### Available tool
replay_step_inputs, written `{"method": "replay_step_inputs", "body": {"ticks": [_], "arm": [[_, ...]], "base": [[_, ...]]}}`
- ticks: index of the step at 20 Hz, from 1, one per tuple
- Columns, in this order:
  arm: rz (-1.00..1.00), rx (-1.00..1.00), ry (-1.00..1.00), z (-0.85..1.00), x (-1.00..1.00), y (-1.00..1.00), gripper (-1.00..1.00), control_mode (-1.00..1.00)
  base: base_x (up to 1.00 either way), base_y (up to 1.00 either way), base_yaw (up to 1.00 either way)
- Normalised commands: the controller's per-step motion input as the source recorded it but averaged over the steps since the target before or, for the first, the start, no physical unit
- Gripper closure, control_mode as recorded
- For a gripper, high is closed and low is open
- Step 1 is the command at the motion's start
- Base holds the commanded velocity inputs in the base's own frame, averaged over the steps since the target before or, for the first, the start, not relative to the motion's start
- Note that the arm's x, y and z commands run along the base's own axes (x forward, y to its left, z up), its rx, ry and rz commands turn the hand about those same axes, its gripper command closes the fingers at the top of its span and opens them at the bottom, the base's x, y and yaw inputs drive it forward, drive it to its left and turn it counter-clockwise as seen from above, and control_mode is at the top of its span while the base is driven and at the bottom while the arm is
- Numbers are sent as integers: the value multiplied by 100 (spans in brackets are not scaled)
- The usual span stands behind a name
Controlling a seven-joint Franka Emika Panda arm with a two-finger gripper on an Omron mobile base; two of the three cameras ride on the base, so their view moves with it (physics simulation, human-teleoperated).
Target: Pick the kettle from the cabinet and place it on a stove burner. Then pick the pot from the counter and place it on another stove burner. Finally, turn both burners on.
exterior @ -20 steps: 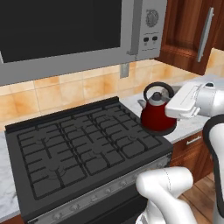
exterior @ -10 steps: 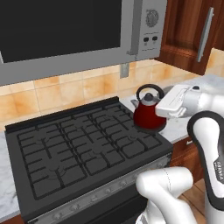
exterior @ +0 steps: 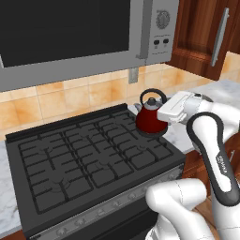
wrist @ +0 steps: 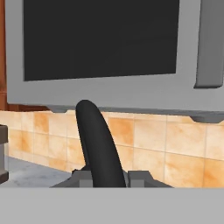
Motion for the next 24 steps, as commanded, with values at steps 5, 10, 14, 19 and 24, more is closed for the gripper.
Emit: {"method": "replay_step_inputs", "body": {"ticks": [5,10,14,19,24], "arm": [[3,2,0,-12,53,0,100,-100],[3,0,0,-16,52,0,100,-100],[3,0,0,-15,52,0,100,-100],[3,0,0,-15,45,0,100,-100],[3,0,0,-23,38,0,100,-100]], "base": [[0,0,0],[0,0,0],[0,0,0],[0,0,0],[0,0,0]]}}
